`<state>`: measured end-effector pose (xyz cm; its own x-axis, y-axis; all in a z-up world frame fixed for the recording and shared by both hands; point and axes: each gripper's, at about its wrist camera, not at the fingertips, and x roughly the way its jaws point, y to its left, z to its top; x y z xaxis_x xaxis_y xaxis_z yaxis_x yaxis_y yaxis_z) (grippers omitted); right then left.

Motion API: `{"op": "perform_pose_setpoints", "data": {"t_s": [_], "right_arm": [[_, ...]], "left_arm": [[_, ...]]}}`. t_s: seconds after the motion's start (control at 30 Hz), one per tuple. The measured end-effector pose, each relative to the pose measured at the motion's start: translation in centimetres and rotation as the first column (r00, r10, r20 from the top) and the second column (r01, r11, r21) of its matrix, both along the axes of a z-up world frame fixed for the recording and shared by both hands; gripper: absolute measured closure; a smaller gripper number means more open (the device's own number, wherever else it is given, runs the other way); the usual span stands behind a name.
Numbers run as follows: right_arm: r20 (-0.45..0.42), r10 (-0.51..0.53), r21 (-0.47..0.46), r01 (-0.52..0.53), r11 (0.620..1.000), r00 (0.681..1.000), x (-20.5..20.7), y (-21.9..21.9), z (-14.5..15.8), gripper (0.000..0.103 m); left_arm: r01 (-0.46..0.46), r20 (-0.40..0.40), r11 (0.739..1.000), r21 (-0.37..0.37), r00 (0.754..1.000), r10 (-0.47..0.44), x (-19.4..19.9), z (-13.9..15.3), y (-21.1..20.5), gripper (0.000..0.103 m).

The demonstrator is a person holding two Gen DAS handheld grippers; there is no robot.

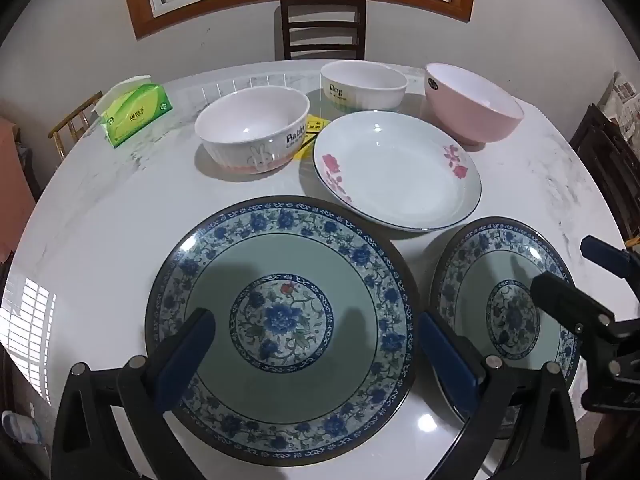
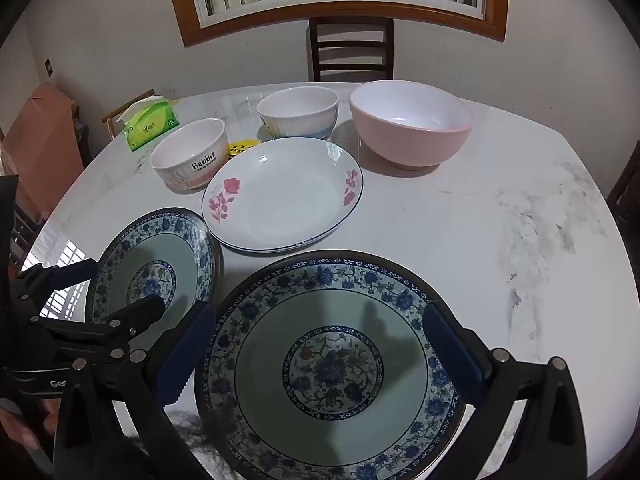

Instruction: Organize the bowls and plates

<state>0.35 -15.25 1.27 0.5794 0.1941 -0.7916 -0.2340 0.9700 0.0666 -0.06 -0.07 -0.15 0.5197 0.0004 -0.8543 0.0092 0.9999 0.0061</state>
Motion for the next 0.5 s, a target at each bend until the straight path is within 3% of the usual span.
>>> {"op": "perform_pose_setpoints", "data": {"t_s": [0.1,0.3,0.5], "right_arm": [[0.004,0.000,0.002,0.000,1.000,1.000,0.04,-0.11,0.04,0.000],[0.000,-0.001,0.000,0.001,1.000,1.000,0.39,0.43,0.05,0.000],[0.012,0.005,-0.009,-0.005,1.000,1.000,-0.01,0.66,0.31,0.000]], "left_arm": [[0.007,-0.037,0.999,-0.051,0.999,-0.009,0.34,-0.33,0.41,0.000],[0.020,0.010,0.999,-0.025,1.000,-0.020,0.16,-0.12,0.15,0.000],[0.042,0.007,0.999,-0.018,0.999,-0.042,0.25,-0.22,0.09,0.000]]}}
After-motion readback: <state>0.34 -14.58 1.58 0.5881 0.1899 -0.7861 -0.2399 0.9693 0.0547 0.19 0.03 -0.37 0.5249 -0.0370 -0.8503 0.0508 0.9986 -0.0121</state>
